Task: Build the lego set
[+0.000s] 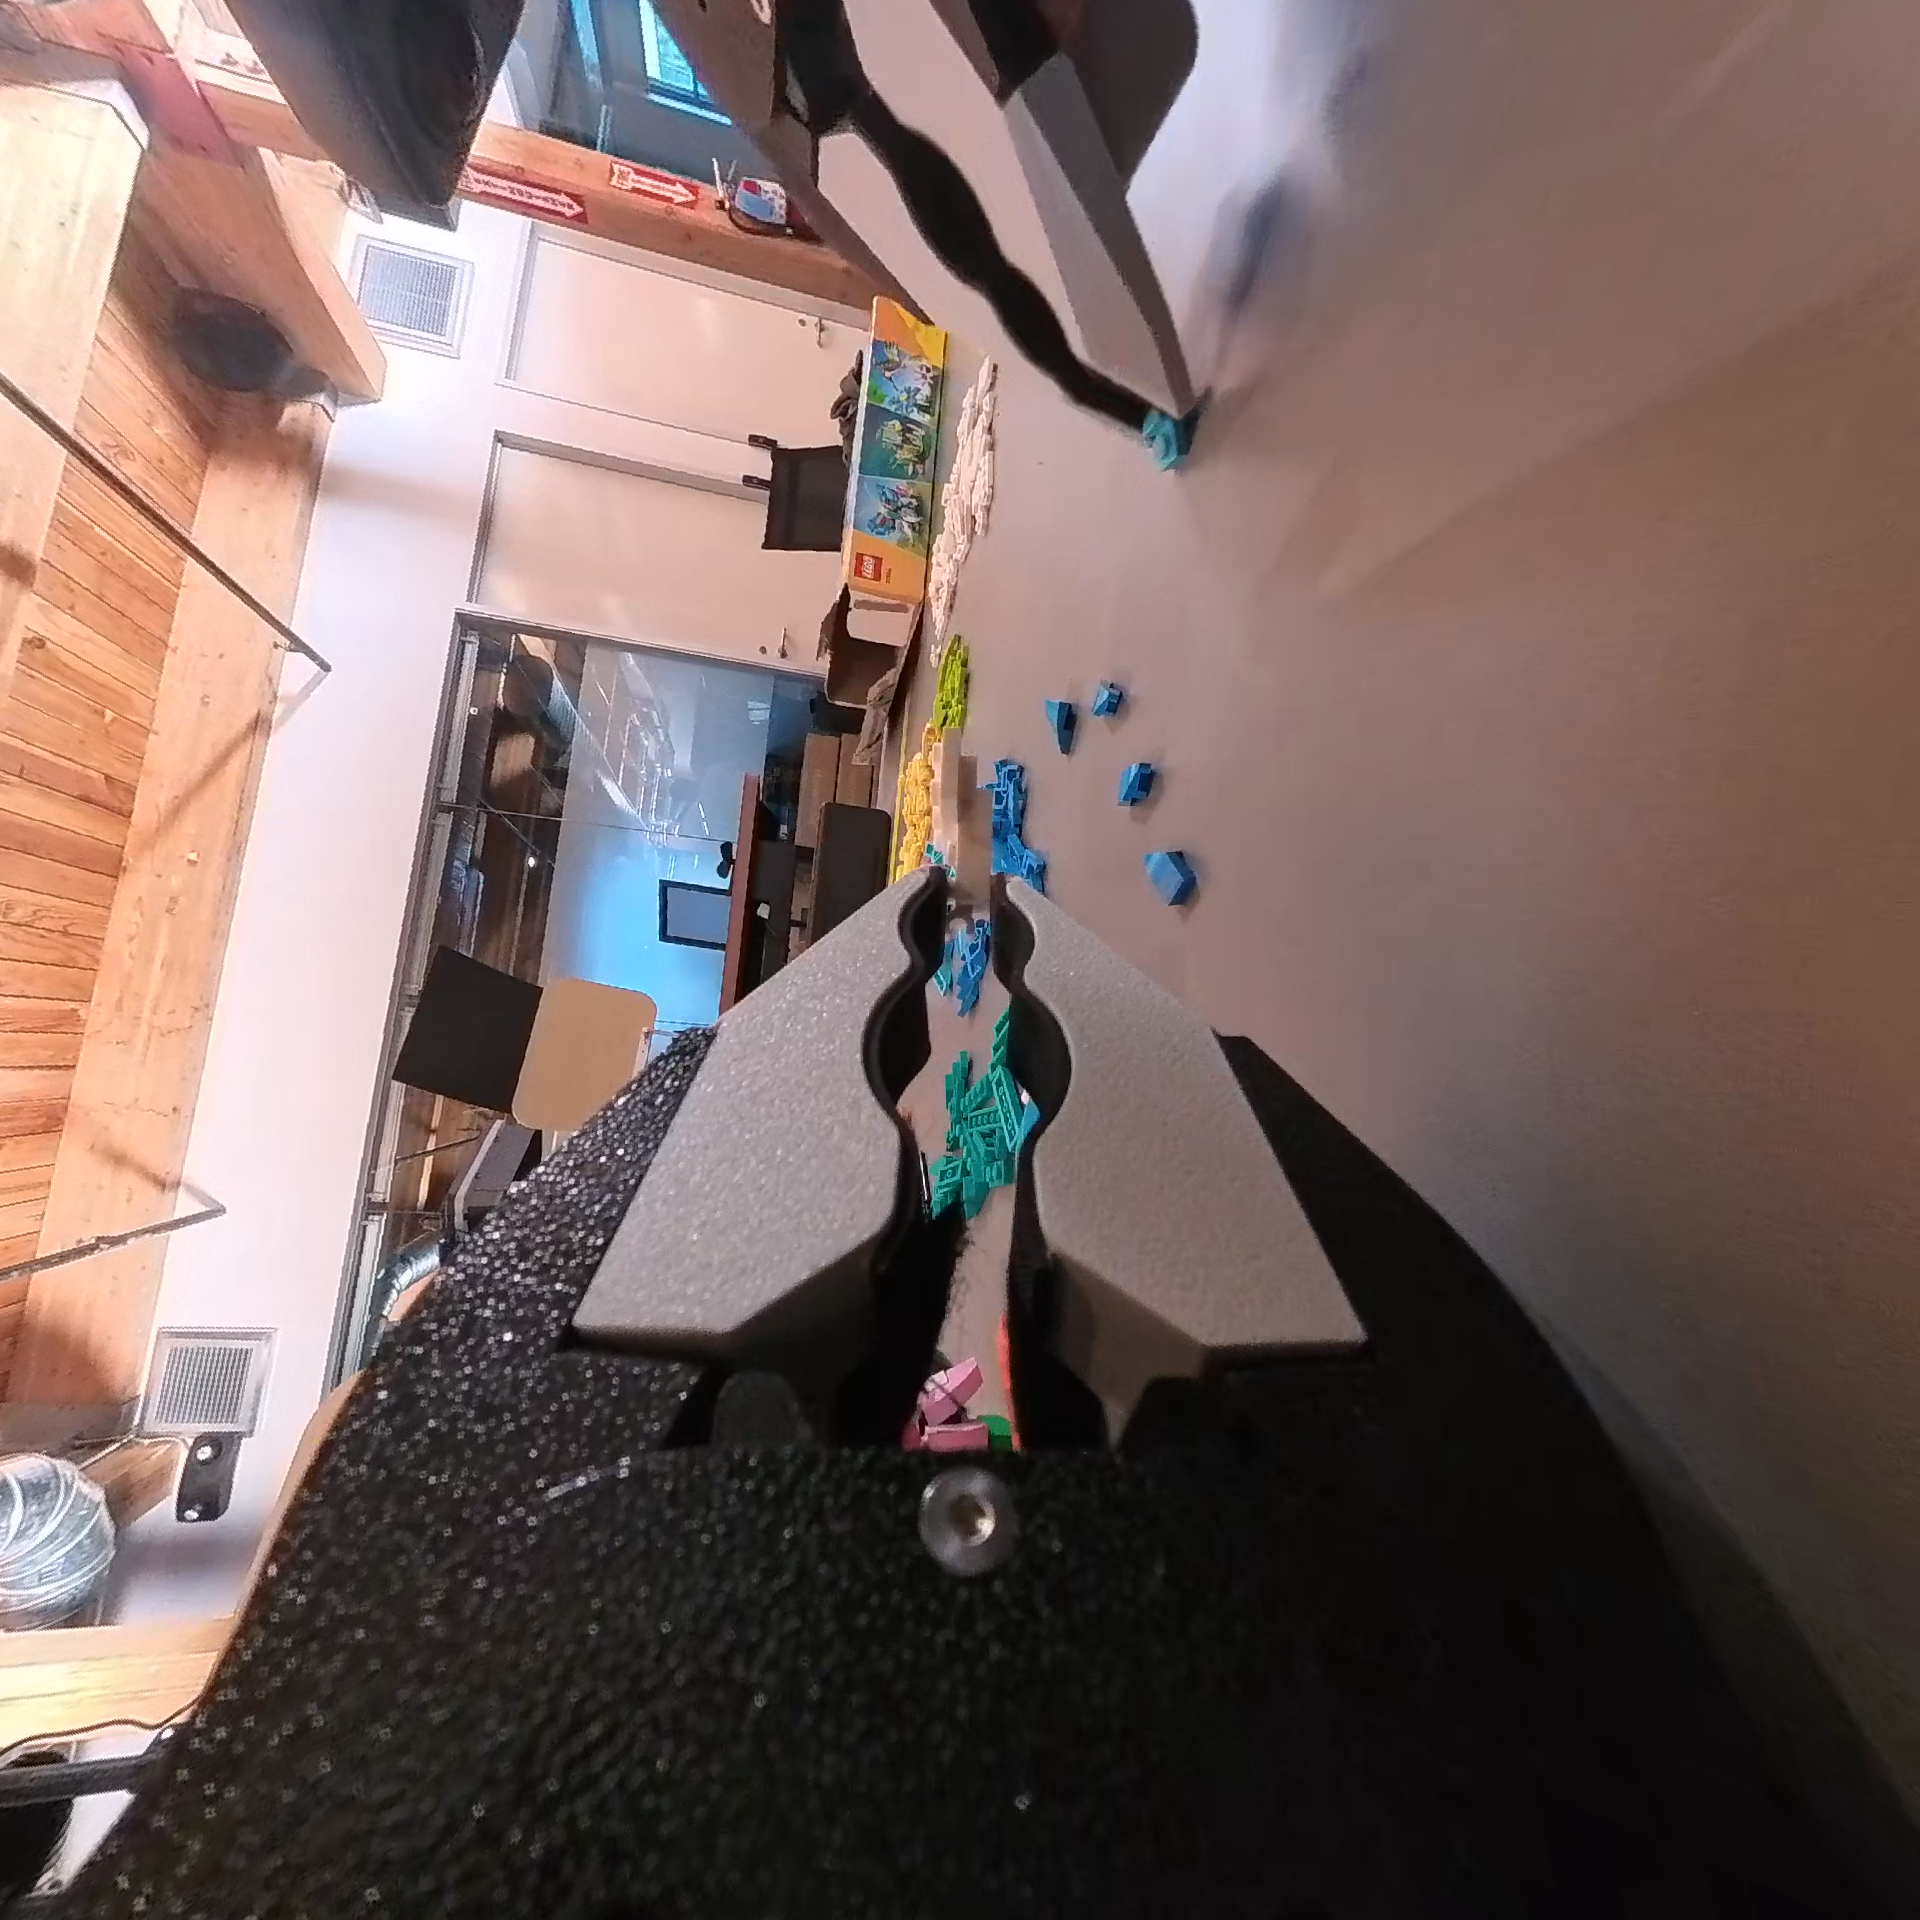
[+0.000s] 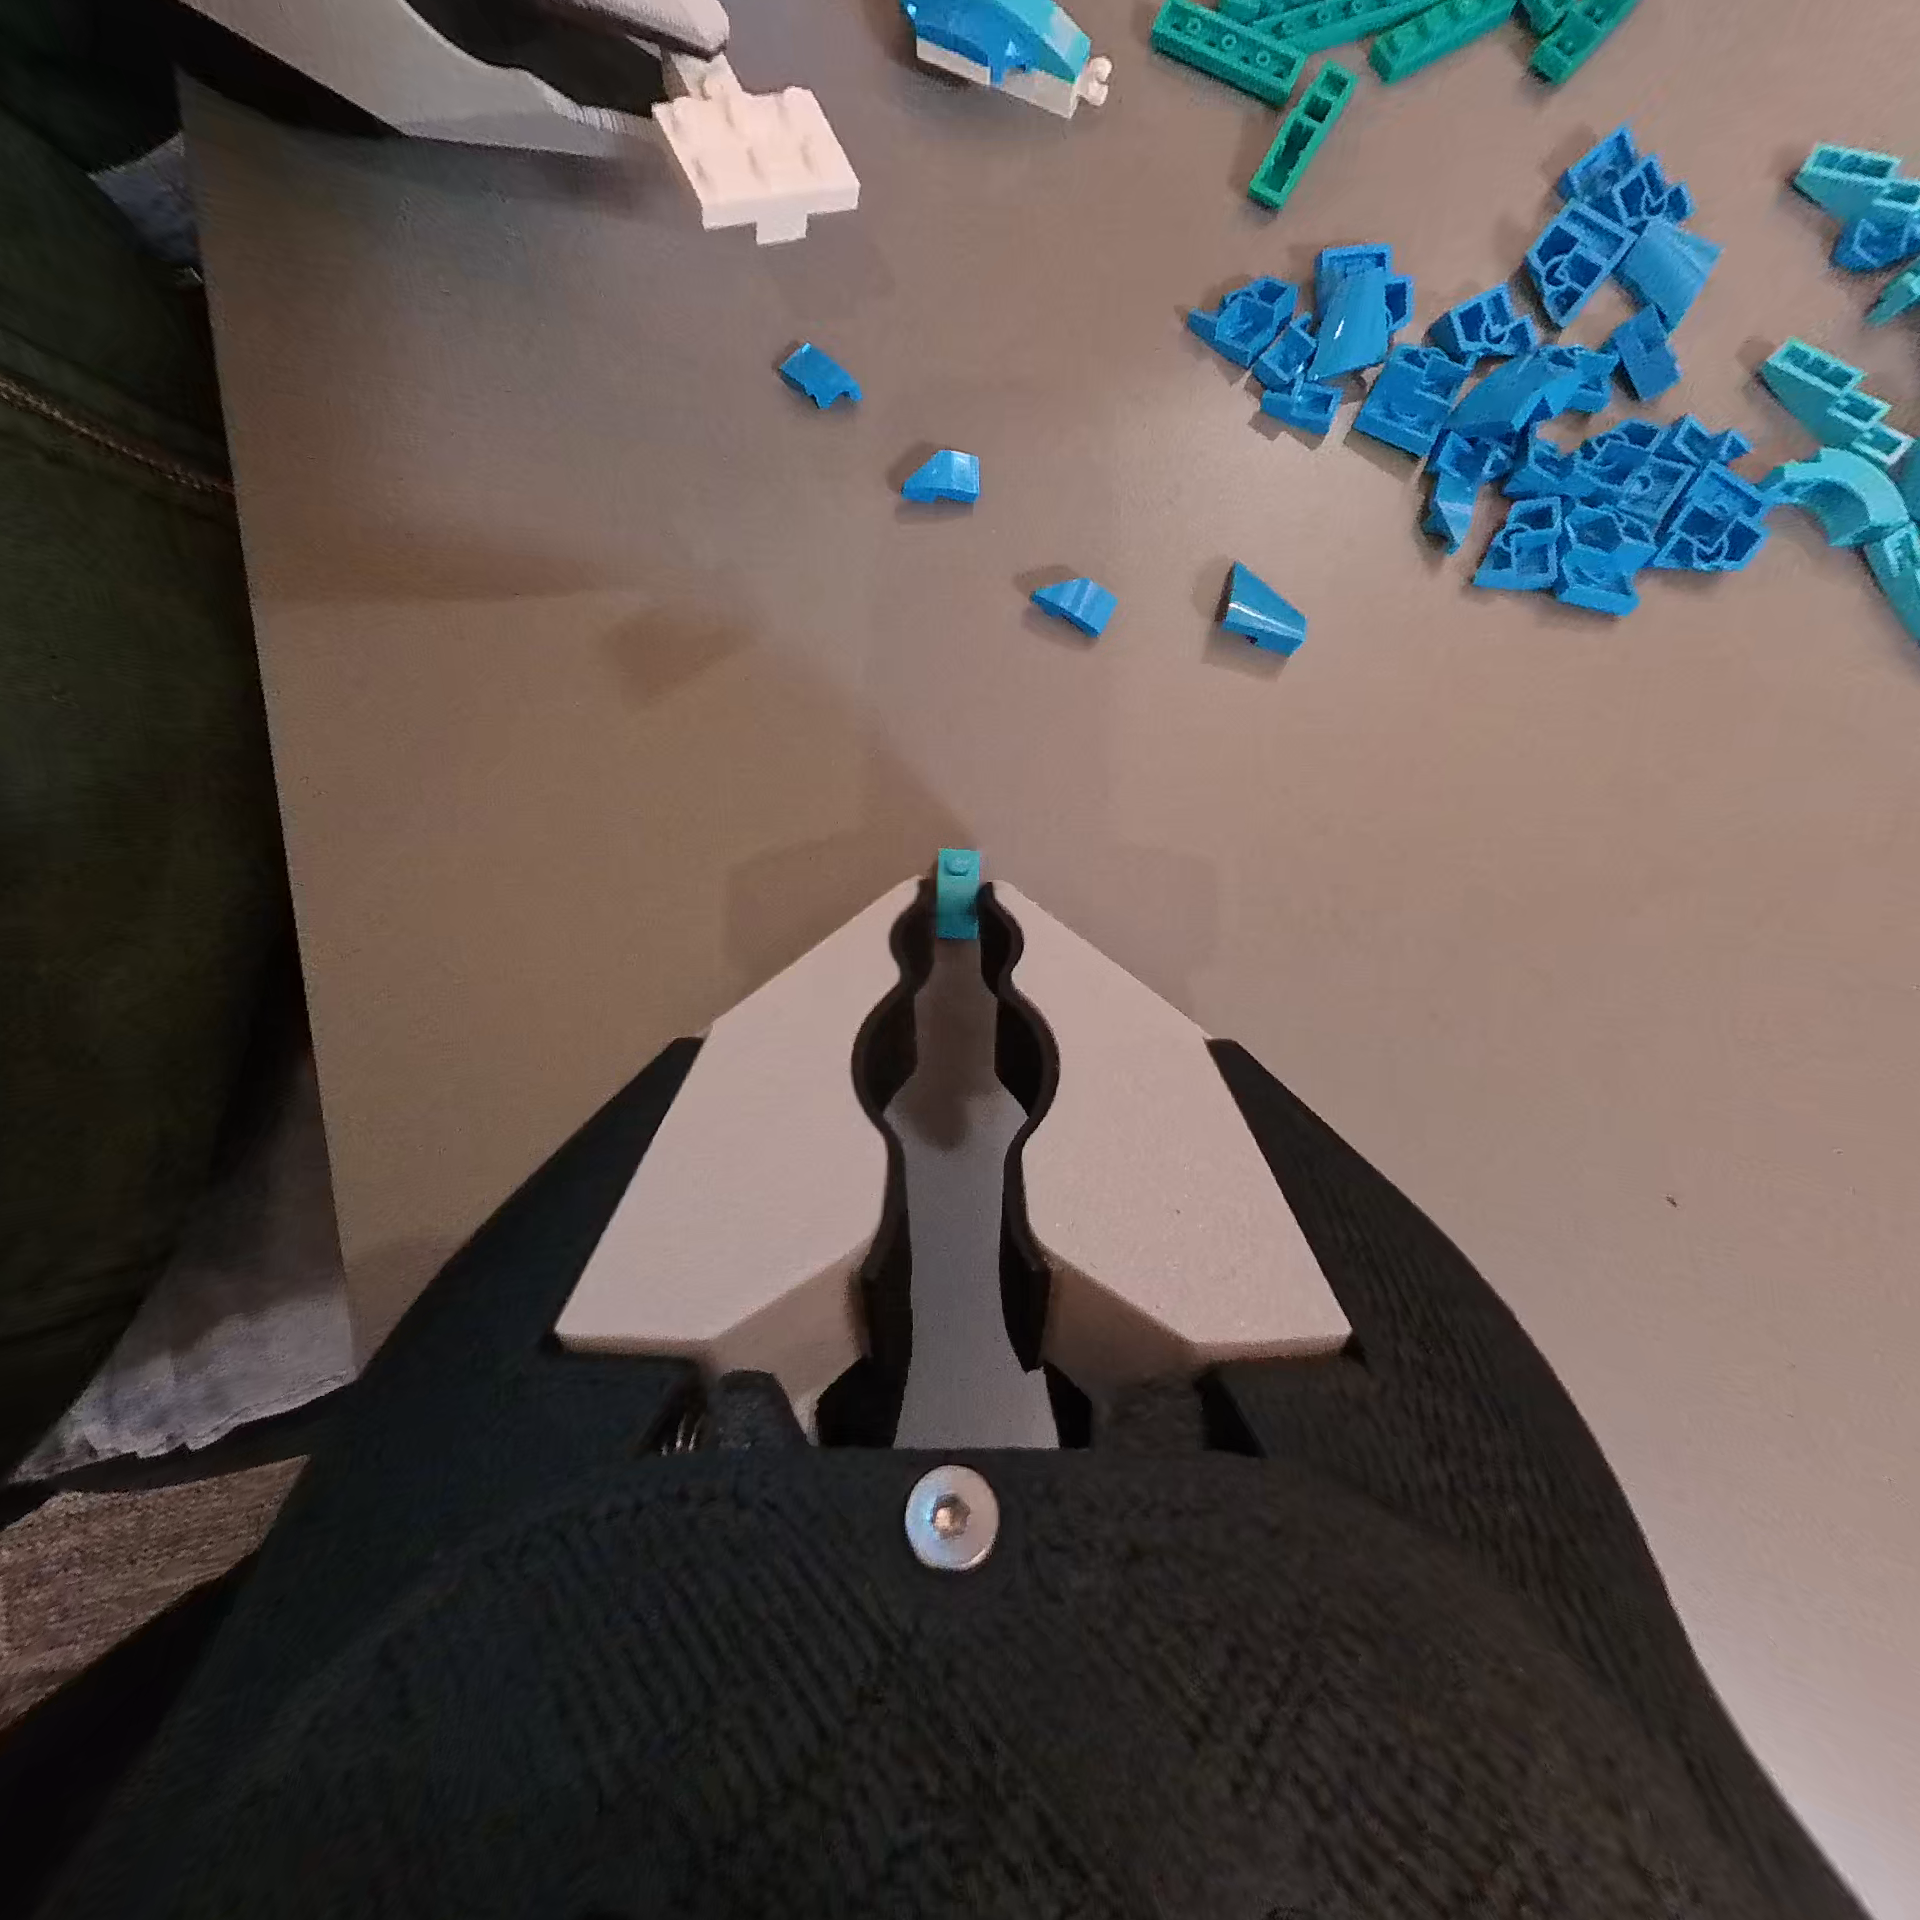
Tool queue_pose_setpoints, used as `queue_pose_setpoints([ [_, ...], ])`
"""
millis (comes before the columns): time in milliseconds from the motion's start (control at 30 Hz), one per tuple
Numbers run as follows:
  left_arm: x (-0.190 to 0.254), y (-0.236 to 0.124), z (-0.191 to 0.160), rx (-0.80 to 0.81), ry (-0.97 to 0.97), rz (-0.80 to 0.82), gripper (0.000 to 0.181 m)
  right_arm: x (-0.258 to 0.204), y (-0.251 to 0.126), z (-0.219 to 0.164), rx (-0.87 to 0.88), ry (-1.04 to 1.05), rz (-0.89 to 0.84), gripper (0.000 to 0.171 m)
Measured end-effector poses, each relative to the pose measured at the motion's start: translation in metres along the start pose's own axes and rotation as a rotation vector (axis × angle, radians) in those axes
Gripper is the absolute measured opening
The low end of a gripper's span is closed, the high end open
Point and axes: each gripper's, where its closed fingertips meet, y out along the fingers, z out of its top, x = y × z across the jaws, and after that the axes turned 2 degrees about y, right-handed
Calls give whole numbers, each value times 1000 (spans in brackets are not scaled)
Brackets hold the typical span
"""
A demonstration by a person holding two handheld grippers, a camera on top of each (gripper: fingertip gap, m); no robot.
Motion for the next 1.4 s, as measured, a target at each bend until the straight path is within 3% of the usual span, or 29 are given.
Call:
queue_pose_setpoints([
  [33, 0, 0, 0, 2, 0, 0, 5, 0, 0, 2, 7, -3, 4, 6],
  [233, 13, -3, 19, 105, 30, -68, 5, -27, -7, 68, 295, 61, 218, 6],
  [433, 18, -5, 25, 139, 46, -87, 5, -51, 10, 77, 287, 76, 384, 6],
  [900, 16, -7, 31, 149, 95, -57, 5, -56, 9, 72, 171, -81, 380, 6],
  [1400, 7, -6, 24, 109, 33, -22, 5, -51, 7, 83, 190, -72, 324, 6],
])
